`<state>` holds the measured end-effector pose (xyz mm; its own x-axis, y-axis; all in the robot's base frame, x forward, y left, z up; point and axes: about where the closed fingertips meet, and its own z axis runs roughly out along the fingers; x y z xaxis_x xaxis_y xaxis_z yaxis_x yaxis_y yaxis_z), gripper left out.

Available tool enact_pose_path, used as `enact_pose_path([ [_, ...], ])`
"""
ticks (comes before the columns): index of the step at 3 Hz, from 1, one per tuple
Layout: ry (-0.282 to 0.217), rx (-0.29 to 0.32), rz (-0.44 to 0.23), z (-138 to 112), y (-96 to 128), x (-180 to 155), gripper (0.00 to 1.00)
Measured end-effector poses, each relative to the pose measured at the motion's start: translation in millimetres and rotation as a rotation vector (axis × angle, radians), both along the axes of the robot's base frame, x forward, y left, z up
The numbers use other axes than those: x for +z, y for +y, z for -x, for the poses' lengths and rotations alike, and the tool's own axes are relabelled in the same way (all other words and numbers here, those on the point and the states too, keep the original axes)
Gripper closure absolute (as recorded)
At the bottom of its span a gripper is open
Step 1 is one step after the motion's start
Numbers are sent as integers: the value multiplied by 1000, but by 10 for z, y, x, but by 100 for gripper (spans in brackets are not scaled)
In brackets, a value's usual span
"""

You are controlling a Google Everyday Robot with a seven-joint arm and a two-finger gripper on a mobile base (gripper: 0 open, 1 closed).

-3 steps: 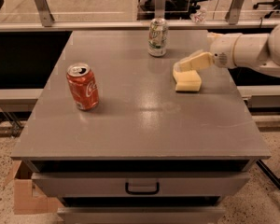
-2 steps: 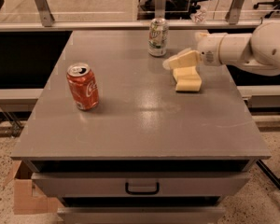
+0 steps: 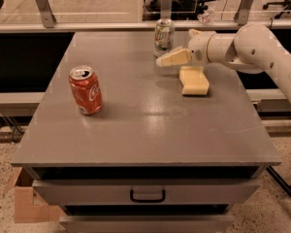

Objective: Move 7up can near coke can

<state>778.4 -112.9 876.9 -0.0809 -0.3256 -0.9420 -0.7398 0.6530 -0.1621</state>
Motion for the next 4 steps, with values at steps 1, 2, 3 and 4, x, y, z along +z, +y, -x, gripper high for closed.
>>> enact_pose_path([
  [1,-17,-16,0,-227,47,-29,0],
  [2,2,-10,-16,-420,139,-85,17],
  [3,20,39,-20,-558,280,-99,48],
  [4,28,89,-16,-561,379,-84,70],
])
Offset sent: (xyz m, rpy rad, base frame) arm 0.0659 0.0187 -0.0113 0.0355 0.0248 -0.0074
